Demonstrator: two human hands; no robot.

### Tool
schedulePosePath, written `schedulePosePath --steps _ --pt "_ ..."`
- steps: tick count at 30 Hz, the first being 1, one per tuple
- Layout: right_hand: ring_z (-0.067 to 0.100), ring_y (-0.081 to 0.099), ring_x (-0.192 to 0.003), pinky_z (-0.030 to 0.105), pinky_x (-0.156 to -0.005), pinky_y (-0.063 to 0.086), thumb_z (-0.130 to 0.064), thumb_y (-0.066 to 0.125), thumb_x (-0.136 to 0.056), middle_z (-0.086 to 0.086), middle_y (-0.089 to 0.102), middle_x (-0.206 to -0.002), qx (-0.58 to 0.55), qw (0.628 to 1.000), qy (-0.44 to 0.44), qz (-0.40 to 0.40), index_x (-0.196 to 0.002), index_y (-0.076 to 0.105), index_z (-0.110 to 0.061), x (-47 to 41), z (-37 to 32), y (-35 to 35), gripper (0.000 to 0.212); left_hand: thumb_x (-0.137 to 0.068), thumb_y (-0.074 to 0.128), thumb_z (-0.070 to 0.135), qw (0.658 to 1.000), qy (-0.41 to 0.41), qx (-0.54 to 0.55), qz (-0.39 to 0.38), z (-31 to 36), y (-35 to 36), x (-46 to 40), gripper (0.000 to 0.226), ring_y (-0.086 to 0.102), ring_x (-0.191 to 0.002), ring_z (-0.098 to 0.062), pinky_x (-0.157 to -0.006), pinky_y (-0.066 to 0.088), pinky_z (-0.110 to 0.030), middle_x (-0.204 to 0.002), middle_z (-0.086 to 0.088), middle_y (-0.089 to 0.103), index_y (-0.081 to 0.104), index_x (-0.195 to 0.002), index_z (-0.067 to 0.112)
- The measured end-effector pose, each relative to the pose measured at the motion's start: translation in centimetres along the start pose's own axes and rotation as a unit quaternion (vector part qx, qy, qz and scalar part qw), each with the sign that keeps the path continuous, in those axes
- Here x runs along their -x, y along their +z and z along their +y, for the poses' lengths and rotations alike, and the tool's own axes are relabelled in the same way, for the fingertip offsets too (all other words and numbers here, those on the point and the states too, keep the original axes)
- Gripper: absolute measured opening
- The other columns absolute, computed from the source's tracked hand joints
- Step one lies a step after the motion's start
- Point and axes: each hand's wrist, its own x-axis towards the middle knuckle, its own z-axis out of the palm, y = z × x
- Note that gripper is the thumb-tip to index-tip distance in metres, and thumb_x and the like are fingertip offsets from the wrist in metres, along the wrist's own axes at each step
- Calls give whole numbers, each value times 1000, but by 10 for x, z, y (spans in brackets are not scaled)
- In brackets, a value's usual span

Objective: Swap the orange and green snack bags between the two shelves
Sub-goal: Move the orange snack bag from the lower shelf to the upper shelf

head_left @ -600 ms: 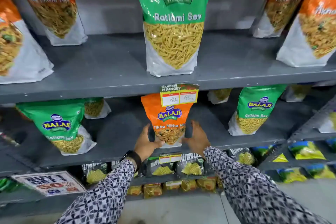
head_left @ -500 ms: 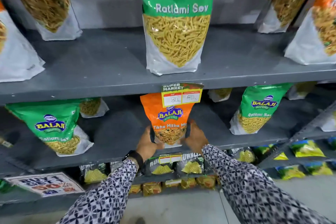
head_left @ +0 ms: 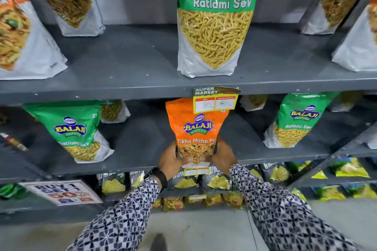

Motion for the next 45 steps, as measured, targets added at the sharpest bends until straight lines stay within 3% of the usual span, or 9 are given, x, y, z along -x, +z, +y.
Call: schedulePosePath --steps 4,9,14,17,21,28,32,36,45 --pt "21 67 -116 35 -94 53 -22 97 -63 -1 73 -119 -24 1000 -1 -10 -135 53 -18 32 -6 6 84 -76 90 21 1000 3 -8 12 4 -15 42 63 70 -121 -26 -109 54 -54 -129 -2 75 60 -131 25" --pt "21 73 -105 48 -95 60 -35 98 -51 -2 76 -114 -37 997 -49 -38 -127 58 -23 80 -24 17 87 -81 89 20 999 17 -12 46 10 -39 120 68 69 -124 -25 -110 53 -50 -133 -4 73 57 -141 17" --pt "17 72 -105 46 -98 59 -28 99 -56 -5 77 -113 -78 990 -103 -60 -126 59 -23 121 -55 24 81 -69 84 56 994 51 0 95 24 -68 196 79 70 -123 -17 -110 52 -50 -132 5 75 60 -139 27" --pt "13 74 -105 46 -97 60 -35 99 -52 -6 78 -111 -114 980 -146 -66 -124 61 -27 140 -78 21 82 -77 86 48 990 66 15 122 43 -86 229 69 69 -121 -10 -106 52 -43 -130 10 75 61 -138 29" --pt "11 71 -114 40 -103 57 -35 100 -52 -9 77 -117 -159 965 -205 -42 -129 64 -26 153 -122 5 85 -91 80 26 981 113 19 154 82 -110 250 46 69 -113 10 -97 54 -19 -125 22 76 62 -132 37" --pt "9 70 -110 29 -95 57 -16 95 -67 -6 73 -120 -199 934 -296 17 -125 60 -29 138 -219 -42 70 -84 78 43 944 223 18 244 169 -159 235 57 68 -127 -13 -113 51 -47 -132 11 76 63 -138 31" --pt "-4 68 -104 29 -97 58 -14 90 -75 -15 70 -117 -194 925 -326 29 -116 54 -41 109 -267 -62 60 -85 77 42 929 255 15 266 209 -184 208 56 71 -124 -12 -112 52 -47 -131 9 77 64 -137 28" --pt "12 68 -115 45 -103 56 -21 83 -84 -9 70 -125 -163 929 -332 27 -135 50 -25 74 -302 -69 61 -82 77 53 925 255 3 282 232 -207 172 57 73 -120 -9 -110 54 -49 -128 13 78 65 -134 33" --pt "20 58 -130 43 -113 44 -21 66 -97 -2 61 -138 -99 953 -285 13 -143 38 -21 17 -325 -61 54 -76 74 63 933 227 -23 279 238 -225 96 56 73 -116 -11 -106 56 -48 -123 14 78 65 -126 40"
